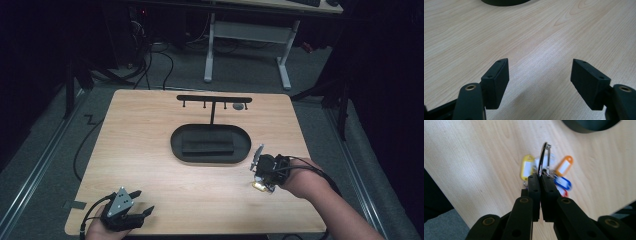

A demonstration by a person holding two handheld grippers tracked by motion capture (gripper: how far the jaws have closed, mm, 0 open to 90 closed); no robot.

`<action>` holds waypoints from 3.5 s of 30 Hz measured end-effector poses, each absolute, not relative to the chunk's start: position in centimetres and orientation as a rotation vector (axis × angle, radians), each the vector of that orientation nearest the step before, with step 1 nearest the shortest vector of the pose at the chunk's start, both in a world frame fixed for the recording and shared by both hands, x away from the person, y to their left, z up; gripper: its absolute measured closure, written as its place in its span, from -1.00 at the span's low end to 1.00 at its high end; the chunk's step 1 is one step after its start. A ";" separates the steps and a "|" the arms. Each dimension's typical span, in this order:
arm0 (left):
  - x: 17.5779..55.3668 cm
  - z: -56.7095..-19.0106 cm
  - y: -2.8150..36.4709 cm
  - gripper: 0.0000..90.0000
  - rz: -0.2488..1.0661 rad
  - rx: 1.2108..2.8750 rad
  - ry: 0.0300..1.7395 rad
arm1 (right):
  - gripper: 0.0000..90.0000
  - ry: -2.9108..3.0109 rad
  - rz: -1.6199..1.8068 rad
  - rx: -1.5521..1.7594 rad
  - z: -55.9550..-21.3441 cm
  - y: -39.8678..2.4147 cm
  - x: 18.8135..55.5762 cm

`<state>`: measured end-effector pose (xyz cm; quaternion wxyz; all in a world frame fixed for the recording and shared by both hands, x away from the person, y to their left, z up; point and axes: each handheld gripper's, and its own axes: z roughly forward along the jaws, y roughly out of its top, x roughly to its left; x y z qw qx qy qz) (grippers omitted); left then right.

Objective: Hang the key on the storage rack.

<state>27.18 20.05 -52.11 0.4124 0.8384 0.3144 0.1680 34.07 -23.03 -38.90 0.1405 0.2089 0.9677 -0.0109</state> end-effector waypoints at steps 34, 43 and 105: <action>27.2 -52.0 20.2 -0.37 0.425 2.073 0.800 | 0.96 2.749 0.098 0.710 -30.3 -22.9 35.6; 27.2 -51.7 19.9 -0.30 0.433 2.073 0.783 | 0.96 2.743 0.123 0.740 -29.5 -22.8 37.0; 27.5 -51.9 19.1 -0.32 0.384 2.056 0.756 | 0.96 2.664 0.272 0.938 -30.0 -21.9 50.5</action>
